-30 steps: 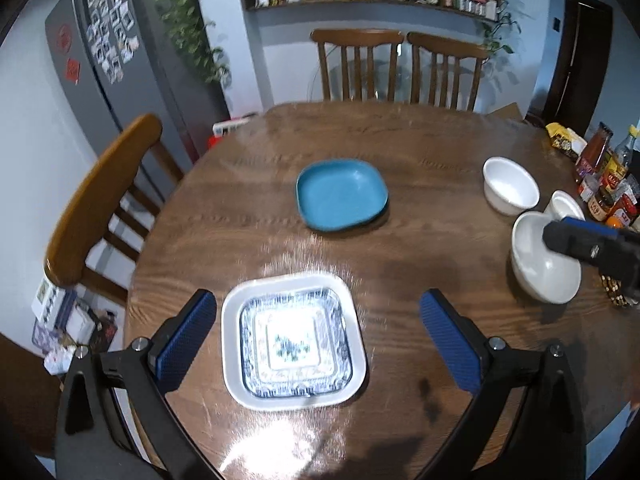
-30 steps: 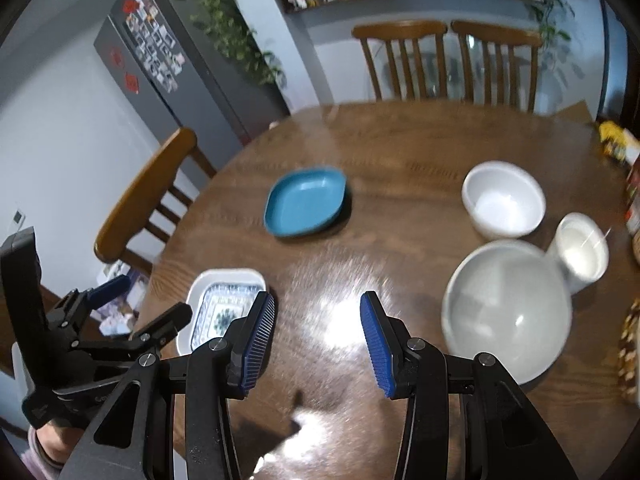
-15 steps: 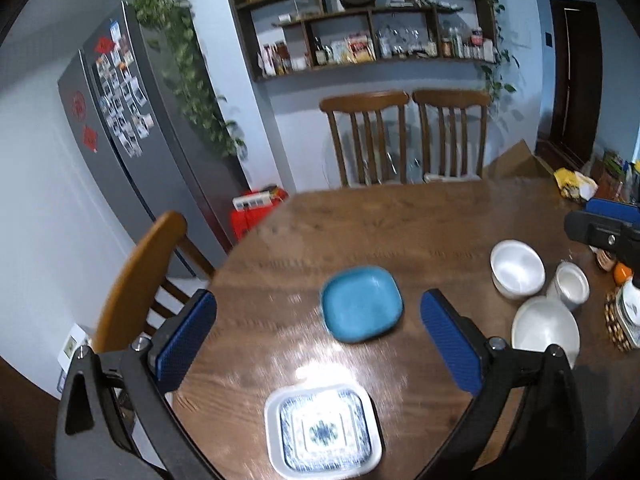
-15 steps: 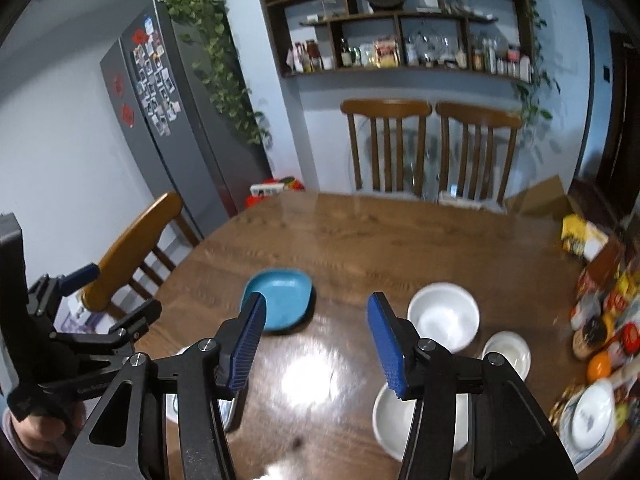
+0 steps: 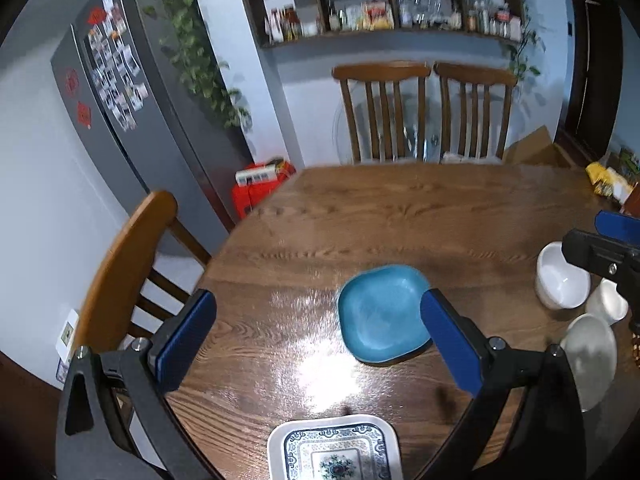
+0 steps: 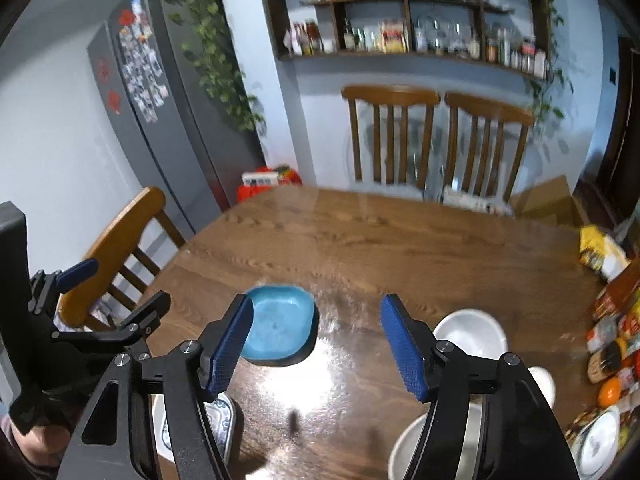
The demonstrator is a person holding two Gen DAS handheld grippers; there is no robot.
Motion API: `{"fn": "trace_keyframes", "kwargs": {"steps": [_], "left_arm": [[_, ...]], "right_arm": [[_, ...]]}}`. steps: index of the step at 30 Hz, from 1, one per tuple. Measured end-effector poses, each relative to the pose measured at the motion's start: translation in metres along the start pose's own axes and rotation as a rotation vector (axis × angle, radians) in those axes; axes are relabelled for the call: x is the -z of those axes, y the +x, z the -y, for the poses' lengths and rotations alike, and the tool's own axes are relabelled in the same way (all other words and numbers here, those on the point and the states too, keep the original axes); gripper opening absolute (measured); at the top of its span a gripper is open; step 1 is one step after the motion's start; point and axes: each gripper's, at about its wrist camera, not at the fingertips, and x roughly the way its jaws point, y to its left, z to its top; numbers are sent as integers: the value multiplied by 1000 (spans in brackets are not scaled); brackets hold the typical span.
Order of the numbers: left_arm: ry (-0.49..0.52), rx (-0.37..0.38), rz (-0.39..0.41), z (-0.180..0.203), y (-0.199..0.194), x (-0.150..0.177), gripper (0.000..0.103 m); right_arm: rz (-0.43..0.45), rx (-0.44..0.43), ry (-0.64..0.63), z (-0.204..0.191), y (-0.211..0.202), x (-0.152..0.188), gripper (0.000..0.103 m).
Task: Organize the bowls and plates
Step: 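Move the left gripper toward the teal shallow dish, then grasp the rim of the teal dish with the left gripper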
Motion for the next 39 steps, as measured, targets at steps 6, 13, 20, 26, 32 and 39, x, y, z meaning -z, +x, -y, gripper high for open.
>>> {"fn": "trace_keyframes", "kwargs": {"steps": [6, 13, 20, 26, 32, 39], "left_arm": [[-2, 17, -124, 0, 60, 14, 102], [-7, 41, -243, -1, 113, 37, 102], [9, 85, -300, 7, 140, 51, 102], [0, 104, -337, 10, 158, 58, 100], [-15, 149, -361, 10, 172, 63, 76], [-25, 200, -358, 11, 174, 65, 55]], "right_arm": [[-132, 12, 37, 2, 64, 15, 67], [-211, 18, 95, 8, 106, 28, 67], [-290, 22, 133, 11, 145, 48, 67], [-322, 18, 124, 5, 168, 56, 67], [-321, 11, 102, -1, 180, 54, 52], [-336, 7, 82, -6, 190, 54, 33]]}}
